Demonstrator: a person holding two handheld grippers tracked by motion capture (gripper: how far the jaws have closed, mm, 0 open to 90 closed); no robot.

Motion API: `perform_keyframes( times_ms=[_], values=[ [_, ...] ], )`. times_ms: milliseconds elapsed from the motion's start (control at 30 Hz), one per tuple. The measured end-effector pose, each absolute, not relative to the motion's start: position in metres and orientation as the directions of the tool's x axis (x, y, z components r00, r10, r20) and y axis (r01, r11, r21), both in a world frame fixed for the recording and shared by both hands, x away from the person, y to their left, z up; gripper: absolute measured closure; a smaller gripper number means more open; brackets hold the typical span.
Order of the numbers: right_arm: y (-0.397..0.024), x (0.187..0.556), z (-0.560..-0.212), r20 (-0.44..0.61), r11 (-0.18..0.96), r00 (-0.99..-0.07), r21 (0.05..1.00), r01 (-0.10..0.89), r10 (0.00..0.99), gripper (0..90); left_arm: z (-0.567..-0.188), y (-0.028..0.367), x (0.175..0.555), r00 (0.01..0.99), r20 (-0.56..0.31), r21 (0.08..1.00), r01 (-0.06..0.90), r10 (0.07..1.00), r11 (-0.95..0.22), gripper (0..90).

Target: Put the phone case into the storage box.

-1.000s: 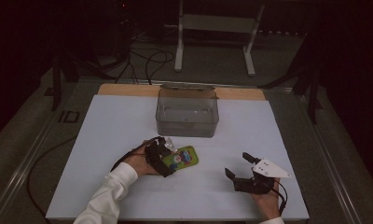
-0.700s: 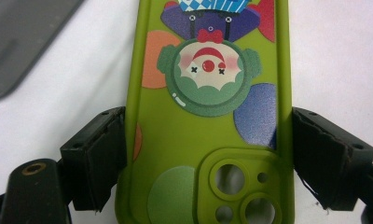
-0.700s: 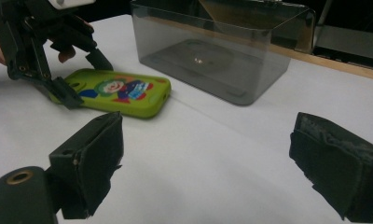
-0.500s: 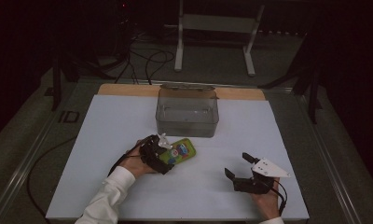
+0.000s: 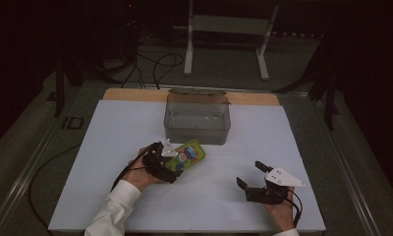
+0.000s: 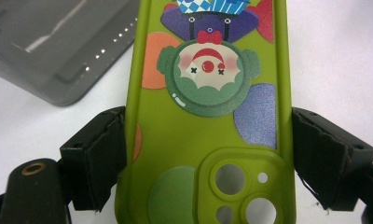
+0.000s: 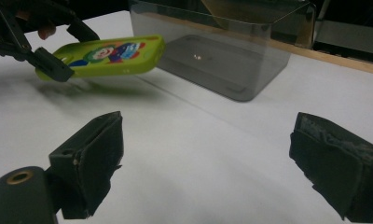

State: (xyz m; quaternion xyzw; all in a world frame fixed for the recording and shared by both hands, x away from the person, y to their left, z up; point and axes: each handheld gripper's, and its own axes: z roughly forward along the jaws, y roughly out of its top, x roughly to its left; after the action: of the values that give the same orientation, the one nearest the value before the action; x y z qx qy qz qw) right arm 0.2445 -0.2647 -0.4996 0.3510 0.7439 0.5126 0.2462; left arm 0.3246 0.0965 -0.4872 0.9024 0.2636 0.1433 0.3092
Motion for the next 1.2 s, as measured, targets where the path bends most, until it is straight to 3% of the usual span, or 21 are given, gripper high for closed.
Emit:
perform_keyframes(
  times_ms=[1200],
  values=[
    [-0.261, 0.246, -0.502, 0.035, 0.217, -0.644, 0.926, 0.308, 0.764, 9.7, -0.459, 0.131, 0.298, 0.62, 0.127, 0.841, 0.346, 0.774, -0.416, 16.1]
  ],
)
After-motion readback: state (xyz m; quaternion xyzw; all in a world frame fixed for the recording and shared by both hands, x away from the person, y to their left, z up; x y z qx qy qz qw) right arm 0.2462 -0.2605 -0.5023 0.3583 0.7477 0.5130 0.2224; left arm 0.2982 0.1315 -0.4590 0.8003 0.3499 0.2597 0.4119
